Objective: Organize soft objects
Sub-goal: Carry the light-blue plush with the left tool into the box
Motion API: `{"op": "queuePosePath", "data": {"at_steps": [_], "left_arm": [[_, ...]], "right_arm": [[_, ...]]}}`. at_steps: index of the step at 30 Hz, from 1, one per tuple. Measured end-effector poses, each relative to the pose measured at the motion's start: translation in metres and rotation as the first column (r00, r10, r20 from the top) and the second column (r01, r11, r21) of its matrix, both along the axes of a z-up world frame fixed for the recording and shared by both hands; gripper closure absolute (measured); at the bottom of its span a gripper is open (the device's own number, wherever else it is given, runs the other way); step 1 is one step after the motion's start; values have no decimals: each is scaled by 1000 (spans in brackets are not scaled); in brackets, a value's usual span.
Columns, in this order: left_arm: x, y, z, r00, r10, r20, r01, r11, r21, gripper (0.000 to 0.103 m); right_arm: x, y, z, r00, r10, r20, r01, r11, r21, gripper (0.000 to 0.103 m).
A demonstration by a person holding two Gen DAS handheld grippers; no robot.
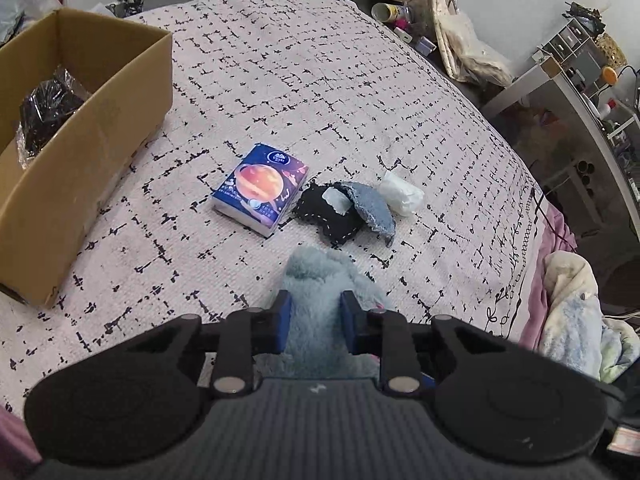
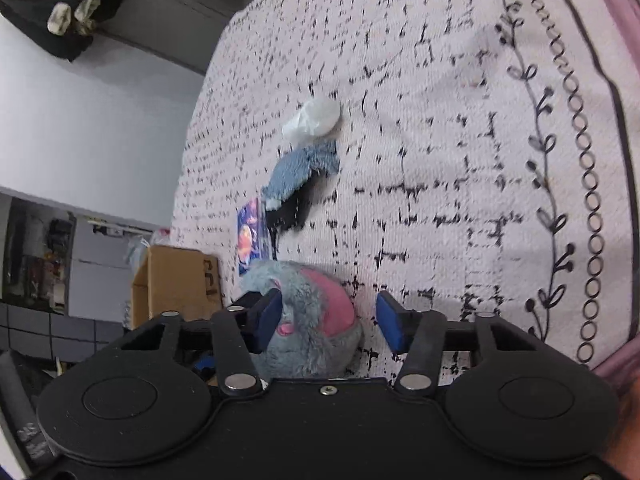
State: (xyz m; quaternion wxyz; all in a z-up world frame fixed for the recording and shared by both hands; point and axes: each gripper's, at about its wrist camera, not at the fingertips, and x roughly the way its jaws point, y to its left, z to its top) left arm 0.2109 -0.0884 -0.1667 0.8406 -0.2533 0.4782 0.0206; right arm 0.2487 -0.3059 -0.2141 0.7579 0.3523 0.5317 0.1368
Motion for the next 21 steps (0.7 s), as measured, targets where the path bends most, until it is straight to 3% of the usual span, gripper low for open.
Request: {"op": "queuePosePath", "data": {"at_steps": [8,21], "left_arm": [[-7,2,-2,999,-23,-30,22,999,-32,77],[-9,5,0,999,-29,-13,29,999,-23,81]], "right_arm": [[3,7,-12,999,3,-48,-1,999,38,68],[4,16,-2,999,28,18,-28,999,19,77]]}}
